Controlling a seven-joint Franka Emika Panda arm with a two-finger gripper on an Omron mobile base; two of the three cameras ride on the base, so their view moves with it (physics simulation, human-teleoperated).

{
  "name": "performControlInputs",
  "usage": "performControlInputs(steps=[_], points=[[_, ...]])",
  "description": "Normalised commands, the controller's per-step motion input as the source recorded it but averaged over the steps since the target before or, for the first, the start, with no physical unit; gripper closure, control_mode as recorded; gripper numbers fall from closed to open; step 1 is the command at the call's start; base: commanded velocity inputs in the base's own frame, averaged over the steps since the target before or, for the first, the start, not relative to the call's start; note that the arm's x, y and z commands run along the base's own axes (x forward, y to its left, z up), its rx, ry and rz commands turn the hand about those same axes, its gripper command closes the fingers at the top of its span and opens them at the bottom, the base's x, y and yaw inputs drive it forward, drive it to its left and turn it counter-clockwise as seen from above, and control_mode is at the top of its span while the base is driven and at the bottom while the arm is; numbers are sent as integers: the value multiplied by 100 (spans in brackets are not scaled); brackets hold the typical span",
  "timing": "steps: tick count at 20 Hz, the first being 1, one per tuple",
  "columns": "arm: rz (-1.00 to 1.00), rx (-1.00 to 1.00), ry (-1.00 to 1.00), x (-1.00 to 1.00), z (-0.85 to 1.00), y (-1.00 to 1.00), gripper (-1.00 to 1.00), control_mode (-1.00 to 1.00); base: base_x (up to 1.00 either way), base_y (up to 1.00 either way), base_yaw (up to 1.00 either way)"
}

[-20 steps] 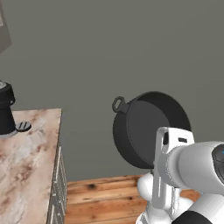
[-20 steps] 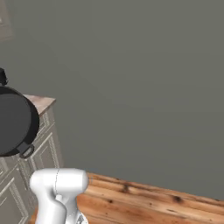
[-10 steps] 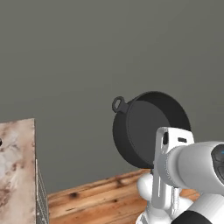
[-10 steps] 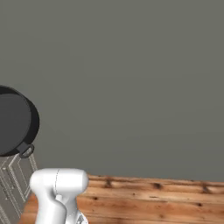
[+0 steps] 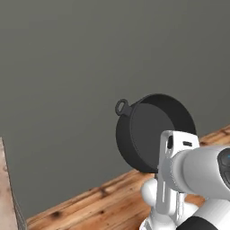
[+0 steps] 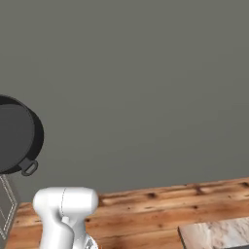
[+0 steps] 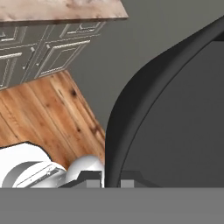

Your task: Move the pot and pan from the stove into the sink.

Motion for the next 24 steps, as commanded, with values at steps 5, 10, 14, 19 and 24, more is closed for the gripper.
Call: performControlInputs(steps=[5, 10, 14, 19, 24], points=[[0, 0, 0, 0, 0, 0, 100, 100, -5, -18, -36], [0, 0, 0, 0, 0, 0, 100, 100, -7, -18, -35], [0, 0, 0, 0, 0, 0, 100, 100, -6, -14, -36], [0, 0, 0, 0, 0, 0, 100, 100, -4, -15, -36], [0, 0, 0, 0, 0, 0, 100, 100, 0, -12, -37]])
